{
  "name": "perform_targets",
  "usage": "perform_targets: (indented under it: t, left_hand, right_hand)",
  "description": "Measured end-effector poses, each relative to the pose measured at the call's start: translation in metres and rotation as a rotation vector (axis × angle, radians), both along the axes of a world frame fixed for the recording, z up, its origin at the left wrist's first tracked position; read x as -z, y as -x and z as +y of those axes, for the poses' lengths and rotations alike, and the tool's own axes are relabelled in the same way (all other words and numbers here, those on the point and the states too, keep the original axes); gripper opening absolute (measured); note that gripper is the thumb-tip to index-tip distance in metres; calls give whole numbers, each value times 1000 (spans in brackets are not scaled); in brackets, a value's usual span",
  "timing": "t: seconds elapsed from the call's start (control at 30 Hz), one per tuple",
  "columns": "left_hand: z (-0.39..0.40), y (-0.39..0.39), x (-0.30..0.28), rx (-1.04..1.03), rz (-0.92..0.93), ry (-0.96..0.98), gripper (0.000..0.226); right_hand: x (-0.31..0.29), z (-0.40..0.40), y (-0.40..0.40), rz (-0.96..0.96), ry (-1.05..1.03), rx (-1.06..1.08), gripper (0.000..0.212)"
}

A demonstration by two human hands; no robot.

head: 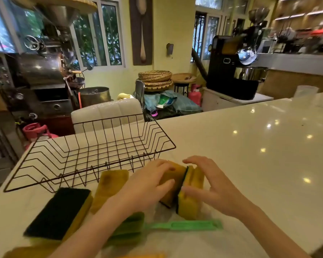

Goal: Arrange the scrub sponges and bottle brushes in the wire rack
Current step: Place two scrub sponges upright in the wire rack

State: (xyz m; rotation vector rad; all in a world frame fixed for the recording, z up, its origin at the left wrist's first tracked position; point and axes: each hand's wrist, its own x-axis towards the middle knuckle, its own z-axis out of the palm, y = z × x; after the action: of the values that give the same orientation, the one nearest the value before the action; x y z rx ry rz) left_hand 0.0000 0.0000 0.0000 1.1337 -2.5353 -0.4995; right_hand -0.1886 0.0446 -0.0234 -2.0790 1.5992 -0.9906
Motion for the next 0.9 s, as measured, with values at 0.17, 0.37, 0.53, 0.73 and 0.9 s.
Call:
perform_targets:
  t: [0.17, 0.37, 0.53, 0.73, 0.9]
  left_hand:
    - [-1, 6, 15, -7, -95, 7, 44]
    - [6, 9, 23, -50, -135, 132, 54]
    - [7, 8, 24, -80, -205, 149, 62]
    - [3, 4, 22, -120, -99, 38, 59]
    - [-7, -5, 6, -211, 193, -307, 31]
  right_hand:
    - [11, 9, 5, 166, -62, -2, 70]
    - [12, 15, 17, 47, 0, 47, 60]
    - [15, 7, 31, -245, 16, 48, 52]
    - [37, 8, 41, -367, 23, 145, 46]
    - [43, 7, 41, -200, -64, 185, 52]
